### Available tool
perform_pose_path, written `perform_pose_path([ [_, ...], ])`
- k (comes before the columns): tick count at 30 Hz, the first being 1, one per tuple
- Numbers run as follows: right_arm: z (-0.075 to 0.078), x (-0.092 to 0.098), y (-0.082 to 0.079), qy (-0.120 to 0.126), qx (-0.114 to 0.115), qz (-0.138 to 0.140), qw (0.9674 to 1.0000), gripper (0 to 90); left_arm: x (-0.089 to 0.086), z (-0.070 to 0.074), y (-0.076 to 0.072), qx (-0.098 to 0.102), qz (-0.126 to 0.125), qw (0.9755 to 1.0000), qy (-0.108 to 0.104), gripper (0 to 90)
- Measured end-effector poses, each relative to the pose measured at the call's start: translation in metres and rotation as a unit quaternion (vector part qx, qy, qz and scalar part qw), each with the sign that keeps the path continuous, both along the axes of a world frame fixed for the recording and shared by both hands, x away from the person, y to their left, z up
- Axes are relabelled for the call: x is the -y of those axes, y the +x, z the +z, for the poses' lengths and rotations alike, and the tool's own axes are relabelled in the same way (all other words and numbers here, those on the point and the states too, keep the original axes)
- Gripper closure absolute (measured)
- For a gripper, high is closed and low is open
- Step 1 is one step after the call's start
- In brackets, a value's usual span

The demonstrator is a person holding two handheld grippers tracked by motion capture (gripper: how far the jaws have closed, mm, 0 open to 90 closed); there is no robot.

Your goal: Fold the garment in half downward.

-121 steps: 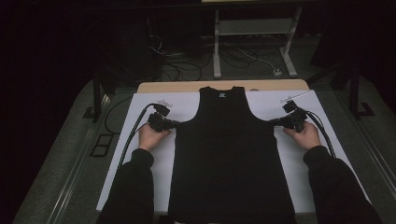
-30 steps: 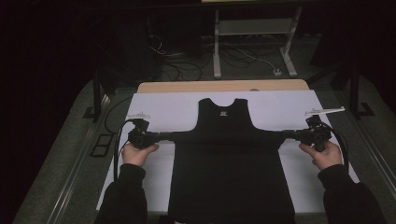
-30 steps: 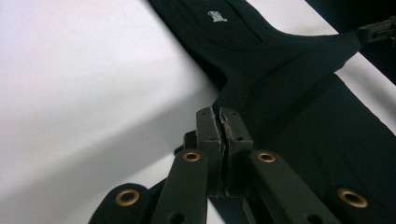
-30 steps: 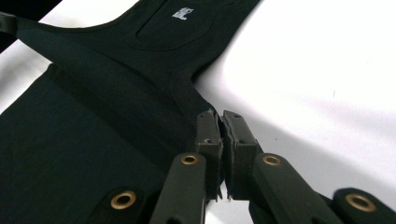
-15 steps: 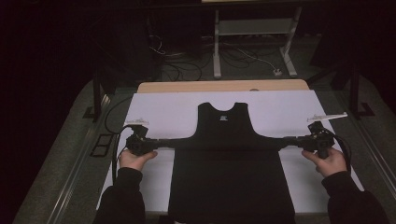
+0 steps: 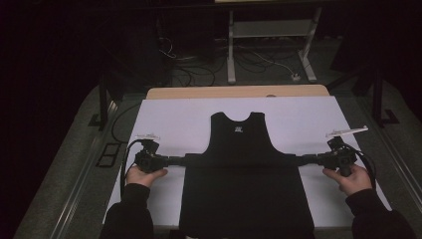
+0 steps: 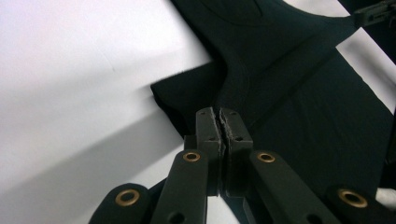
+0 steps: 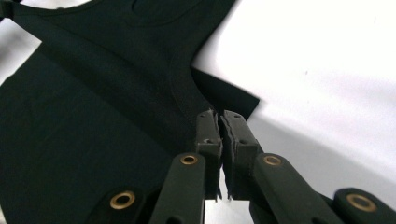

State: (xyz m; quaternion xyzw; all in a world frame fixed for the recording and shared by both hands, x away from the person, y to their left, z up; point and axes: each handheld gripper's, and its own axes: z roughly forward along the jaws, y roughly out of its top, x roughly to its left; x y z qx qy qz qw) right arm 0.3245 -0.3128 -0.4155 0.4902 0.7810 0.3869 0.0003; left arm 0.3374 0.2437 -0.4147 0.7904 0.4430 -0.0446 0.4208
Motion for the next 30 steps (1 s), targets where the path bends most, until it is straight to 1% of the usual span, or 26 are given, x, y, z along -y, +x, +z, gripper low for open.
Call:
perform_pose_path([
  [2,-0.001,0.0,-0.002,-0.001,-0.004,0.001,1.0,84.6,0.0,-0.003,-0.001,-0.008,-0.007,0.9999,-0.008,86.9],
  [5,-0.003,-0.002,-0.004,-0.006,-0.013,0.004,0.9999,84.6,0.0,-0.007,-0.002,-0.016,-0.012,0.9998,-0.003,86.9],
  [7,-0.005,-0.003,-0.006,-0.009,-0.019,0.004,0.9998,84.5,0.0,-0.007,-0.002,-0.017,-0.014,0.9997,-0.002,86.9],
  [11,-0.006,-0.004,-0.008,-0.01,-0.027,0.008,0.9996,84.5,0.001,-0.008,-0.004,-0.022,-0.017,0.9996,0.005,87.0],
  [13,-0.007,-0.004,-0.01,-0.01,-0.032,0.011,0.9994,84.5,0.001,-0.009,-0.004,-0.026,-0.017,0.9994,0.012,86.9],
  [18,-0.009,-0.005,-0.012,-0.013,-0.037,0.014,0.9991,84.5,0.004,-0.011,-0.005,-0.034,-0.023,0.9989,0.024,86.9],
  [24,-0.013,-0.007,-0.013,-0.02,-0.047,0.017,0.9985,84.3,0.008,-0.016,-0.005,-0.049,-0.035,0.9975,0.039,86.9],
  [30,-0.015,-0.009,-0.013,-0.026,-0.052,0.018,0.9981,84.2,0.011,-0.019,-0.005,-0.056,-0.038,0.9966,0.047,86.9],
])
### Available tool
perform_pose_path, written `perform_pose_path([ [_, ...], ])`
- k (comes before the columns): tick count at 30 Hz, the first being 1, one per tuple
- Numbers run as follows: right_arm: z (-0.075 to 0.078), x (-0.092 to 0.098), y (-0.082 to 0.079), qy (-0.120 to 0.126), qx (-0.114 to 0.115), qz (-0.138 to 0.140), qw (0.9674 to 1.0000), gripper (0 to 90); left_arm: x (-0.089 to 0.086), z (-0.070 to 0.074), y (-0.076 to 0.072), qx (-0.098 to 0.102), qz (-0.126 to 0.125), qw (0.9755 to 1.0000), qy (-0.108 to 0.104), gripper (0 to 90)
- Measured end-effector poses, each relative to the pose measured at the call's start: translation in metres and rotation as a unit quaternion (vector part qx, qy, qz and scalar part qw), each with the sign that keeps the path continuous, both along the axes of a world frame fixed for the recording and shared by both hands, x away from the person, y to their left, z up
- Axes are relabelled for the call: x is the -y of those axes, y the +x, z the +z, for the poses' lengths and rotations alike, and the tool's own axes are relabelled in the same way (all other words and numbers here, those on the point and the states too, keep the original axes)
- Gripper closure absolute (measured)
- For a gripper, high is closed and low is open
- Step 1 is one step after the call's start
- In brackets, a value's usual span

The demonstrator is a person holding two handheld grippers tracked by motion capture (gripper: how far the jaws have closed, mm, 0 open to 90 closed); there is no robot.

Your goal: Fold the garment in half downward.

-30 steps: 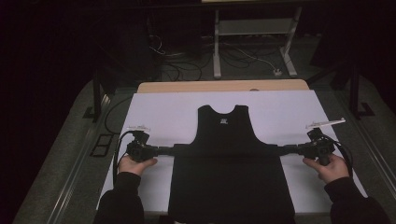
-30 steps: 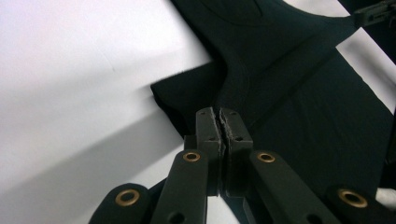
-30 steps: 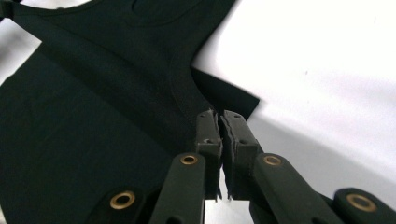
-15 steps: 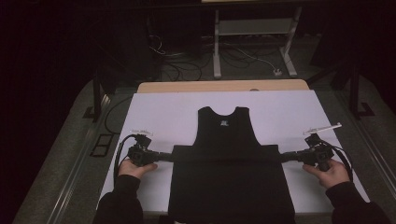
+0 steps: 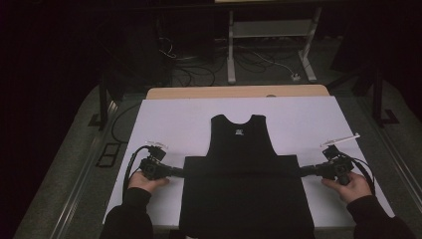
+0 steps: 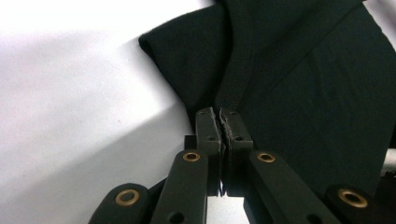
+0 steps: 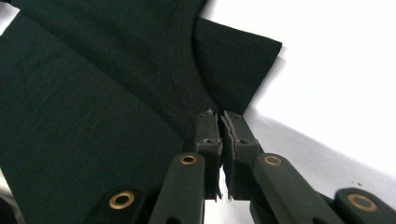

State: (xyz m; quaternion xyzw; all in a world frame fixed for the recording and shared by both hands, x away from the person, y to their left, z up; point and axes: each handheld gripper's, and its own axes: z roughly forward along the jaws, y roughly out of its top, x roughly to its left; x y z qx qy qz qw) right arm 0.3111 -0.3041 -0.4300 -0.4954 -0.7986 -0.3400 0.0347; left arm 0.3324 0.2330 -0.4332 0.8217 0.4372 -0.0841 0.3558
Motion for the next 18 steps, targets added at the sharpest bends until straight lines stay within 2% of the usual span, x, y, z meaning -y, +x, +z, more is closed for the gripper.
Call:
perform_pose_path([
  [10,-0.002,-0.0026,-0.0006,-0.006,-0.001,0.007,1.0,83.8,0.0029,-0.0035,0.0012,-0.009,-0.01,0.9999,0.007,86.8],
  [13,-0.0023,-0.0027,-0.0004,-0.006,-0.002,0.008,0.9999,83.2,0.0038,-0.0034,0.0007,-0.005,-0.014,0.9999,0.009,86.5],
  [18,-0.0005,-0.003,-0.0028,-0.027,0.021,0.014,0.9993,75.3,0.0038,-0.0015,-0.0004,0.009,-0.013,0.9998,0.008,84.7],
])
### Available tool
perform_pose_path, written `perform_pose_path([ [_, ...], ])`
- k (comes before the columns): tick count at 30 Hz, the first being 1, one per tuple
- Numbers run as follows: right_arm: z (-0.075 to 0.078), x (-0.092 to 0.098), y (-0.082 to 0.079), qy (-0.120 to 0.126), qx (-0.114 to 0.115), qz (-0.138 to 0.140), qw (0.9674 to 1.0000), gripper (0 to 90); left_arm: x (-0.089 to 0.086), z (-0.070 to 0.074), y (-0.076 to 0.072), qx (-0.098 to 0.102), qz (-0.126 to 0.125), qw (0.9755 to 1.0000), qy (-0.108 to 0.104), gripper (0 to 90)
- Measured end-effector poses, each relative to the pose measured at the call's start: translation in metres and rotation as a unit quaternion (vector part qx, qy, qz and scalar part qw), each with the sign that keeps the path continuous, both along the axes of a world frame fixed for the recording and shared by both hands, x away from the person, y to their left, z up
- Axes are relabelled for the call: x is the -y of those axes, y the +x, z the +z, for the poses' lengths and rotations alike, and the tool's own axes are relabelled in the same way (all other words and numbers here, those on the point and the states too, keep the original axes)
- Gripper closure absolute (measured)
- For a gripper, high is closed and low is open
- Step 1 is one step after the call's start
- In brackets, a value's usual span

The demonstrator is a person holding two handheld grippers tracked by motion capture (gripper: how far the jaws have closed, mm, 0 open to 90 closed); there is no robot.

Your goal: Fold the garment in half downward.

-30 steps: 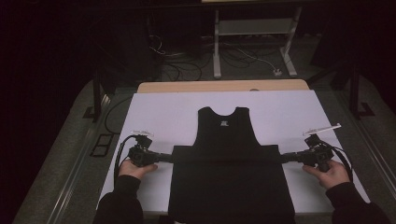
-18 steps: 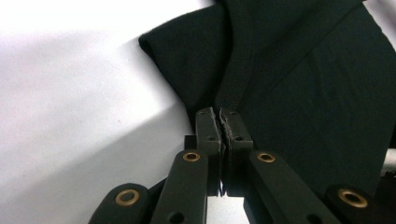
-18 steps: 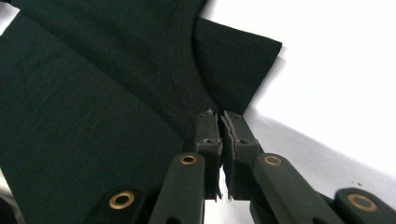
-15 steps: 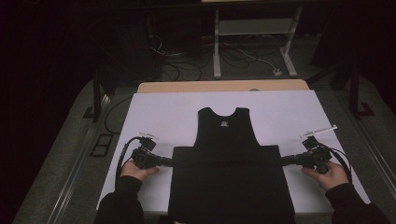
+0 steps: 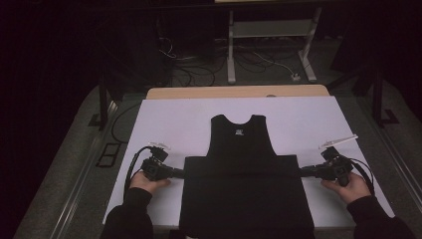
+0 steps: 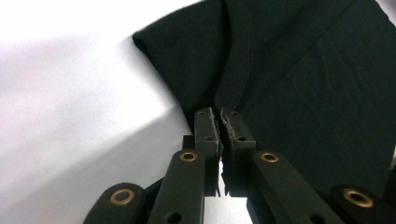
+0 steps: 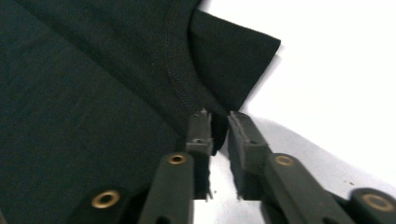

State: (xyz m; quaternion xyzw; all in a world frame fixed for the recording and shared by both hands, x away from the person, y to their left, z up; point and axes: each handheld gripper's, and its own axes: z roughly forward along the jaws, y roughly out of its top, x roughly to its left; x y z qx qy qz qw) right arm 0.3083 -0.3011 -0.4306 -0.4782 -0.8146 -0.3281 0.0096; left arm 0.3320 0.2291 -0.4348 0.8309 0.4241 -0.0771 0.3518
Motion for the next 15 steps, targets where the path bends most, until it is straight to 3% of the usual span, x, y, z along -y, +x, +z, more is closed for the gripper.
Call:
perform_pose_path([
  [4,0.002,0.001,-0.001,0.009,0.008,-0.004,0.9999,62.6,-0.002,0.004,0.001,0.004,0.005,1.0,-0.006,74.7],
  [9,0.004,0.004,-0.002,0.014,0.016,-0.01,0.9997,55.8,-0.004,0.011,0.0,0.014,0.015,0.9997,-0.012,56.1],
  [13,0.006,0.008,-0.002,0.021,0.025,-0.015,0.9994,45.9,-0.001,0.013,-0.003,0.03,0.021,0.9993,0.005,41.0],
  [15,0.006,0.01,-0.002,0.026,0.027,-0.017,0.9992,42.7,-0.001,0.014,-0.002,0.027,0.023,0.9994,0.0,37.5],
])
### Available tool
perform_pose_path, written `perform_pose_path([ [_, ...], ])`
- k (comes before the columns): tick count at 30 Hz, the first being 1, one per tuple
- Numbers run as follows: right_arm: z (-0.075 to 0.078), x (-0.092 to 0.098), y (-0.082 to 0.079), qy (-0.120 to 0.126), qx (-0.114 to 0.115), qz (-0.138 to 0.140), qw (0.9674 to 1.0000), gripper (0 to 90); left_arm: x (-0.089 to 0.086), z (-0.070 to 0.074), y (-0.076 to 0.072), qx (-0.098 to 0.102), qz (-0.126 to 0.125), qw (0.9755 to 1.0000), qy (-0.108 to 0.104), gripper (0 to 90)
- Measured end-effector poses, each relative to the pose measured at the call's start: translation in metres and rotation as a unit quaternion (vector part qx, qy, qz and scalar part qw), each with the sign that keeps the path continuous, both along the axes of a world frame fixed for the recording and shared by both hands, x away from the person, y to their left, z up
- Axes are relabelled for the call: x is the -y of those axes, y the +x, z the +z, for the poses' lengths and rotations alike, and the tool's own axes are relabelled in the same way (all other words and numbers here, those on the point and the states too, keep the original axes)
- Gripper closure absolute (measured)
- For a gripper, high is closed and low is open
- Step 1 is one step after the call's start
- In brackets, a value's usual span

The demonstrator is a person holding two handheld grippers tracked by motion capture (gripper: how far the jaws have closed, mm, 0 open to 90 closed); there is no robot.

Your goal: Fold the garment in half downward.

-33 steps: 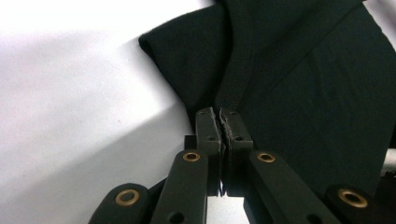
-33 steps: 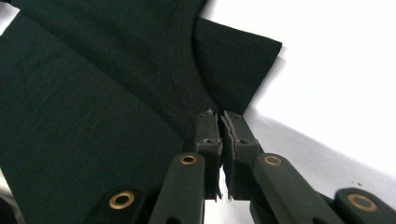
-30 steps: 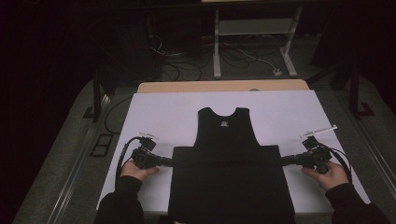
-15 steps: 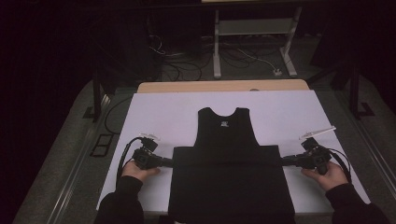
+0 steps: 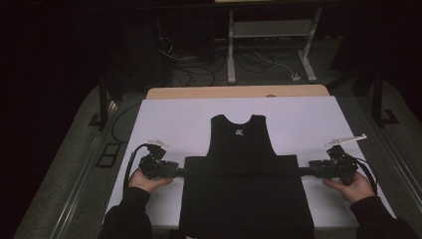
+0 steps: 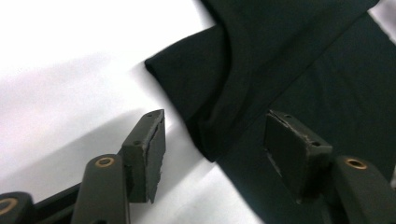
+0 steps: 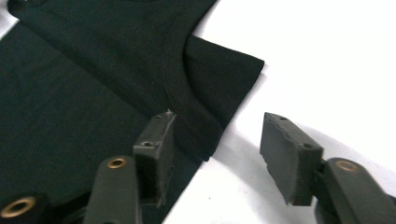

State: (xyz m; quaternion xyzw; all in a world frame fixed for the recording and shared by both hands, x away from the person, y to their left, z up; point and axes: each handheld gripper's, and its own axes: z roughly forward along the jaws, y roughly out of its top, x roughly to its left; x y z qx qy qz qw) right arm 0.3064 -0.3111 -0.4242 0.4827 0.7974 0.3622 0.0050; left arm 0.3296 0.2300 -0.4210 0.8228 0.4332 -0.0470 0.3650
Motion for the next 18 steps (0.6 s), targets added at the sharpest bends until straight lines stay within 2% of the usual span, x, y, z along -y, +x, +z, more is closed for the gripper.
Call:
perform_pose_path([
  [5,0.002,0.003,0.0,0.013,0.002,-0.006,0.9999,32.4,0.0,0.003,0.001,0.0,-0.002,1.0,-0.009,24.2],
  [8,0.004,0.004,0.001,0.012,0.007,-0.01,0.9999,24.0,-0.003,0.006,0.001,0.004,-0.003,0.9998,-0.019,17.8],
  [10,0.006,0.005,0.002,0.013,0.012,-0.013,0.9998,14.8,-0.004,0.006,0.002,0.004,-0.002,0.9998,-0.019,13.4],
  [12,0.008,0.006,0.002,0.016,0.014,-0.012,0.9997,11.7,-0.005,0.007,0.002,0.005,-0.001,0.9998,-0.019,10.6],
  [15,0.012,0.007,0.002,0.019,0.021,-0.011,0.9995,0.9,-0.006,0.007,0.006,0.007,0.015,0.9998,-0.009,0.0],
  [18,0.014,0.008,0.004,0.023,0.024,-0.014,0.9993,0.0,-0.009,0.008,0.009,0.006,0.019,0.9998,-0.006,0.0],
])
